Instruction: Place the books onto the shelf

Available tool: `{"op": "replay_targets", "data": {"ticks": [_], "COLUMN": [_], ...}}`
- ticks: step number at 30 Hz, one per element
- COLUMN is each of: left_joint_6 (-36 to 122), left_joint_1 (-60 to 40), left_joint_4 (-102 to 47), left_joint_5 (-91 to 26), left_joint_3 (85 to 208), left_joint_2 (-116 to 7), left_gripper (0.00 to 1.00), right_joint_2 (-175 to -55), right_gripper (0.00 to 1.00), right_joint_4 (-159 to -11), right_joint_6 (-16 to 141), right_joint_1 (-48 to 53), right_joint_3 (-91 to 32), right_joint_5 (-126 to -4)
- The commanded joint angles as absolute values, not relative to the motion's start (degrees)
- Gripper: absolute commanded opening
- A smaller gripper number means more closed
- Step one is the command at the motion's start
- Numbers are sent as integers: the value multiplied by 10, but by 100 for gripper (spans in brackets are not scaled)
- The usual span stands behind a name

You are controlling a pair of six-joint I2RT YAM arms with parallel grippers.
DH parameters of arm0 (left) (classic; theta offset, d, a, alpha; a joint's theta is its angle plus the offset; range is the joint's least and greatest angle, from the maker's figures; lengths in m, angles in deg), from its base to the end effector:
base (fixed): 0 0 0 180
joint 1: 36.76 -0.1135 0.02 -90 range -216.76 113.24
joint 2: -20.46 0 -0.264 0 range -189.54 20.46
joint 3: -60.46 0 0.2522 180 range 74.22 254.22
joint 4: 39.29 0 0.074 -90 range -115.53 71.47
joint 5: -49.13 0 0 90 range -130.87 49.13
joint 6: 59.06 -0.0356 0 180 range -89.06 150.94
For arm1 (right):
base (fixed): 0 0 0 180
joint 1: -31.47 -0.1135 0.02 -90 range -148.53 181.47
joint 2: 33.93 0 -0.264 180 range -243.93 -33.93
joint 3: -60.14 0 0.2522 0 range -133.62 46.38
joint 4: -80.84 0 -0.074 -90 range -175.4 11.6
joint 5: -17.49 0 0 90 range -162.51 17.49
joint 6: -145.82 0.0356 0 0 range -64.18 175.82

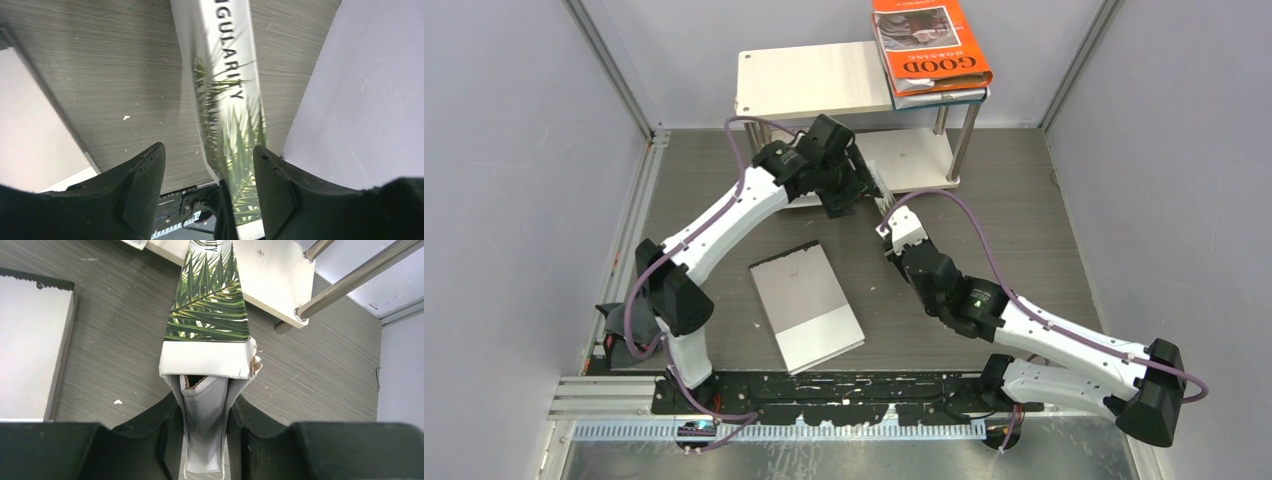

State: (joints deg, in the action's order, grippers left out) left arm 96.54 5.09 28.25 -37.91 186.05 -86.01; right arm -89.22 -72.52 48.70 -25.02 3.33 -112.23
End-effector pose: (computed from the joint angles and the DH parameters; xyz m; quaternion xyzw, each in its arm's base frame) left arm 0.3011 -0.2721 0.3673 -0.1833 0.9165 -0.3003 0.1905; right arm 0.1369 0.1655 0.2942 -0.2635 0.7706 -0.0498 0.5781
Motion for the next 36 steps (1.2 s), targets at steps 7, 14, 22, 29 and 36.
{"op": "replay_targets", "data": {"ticks": [7, 14, 22, 29, 36], "left_joint_6": [989, 989, 981, 977, 965], "left_joint_1": [35, 23, 12, 8, 7], "left_joint_4": [223, 212, 203, 189, 175], "left_joint_5": [-475, -486, -486, -480, -484], "left_joint_3": [1780, 1734, 1691, 1651, 1601], "left_joint_2": [-726, -687, -653, -632, -599], "left_gripper": [66, 66, 66, 66, 66], "right_joint_2": [-837, -843, -872, -902, -960], "right_gripper": [35, 35, 35, 34, 34], "right_joint_4": [-772, -807, -850, -903, -961], "right_joint_6": [491, 470, 456, 462, 485], "right_joint_1": [-246, -242, -221, -171, -97], "right_joint_3": [-2, -20, -39, -40, -41], "right_joint_5": [-1152, -1163, -1157, -1127, -1065]}}
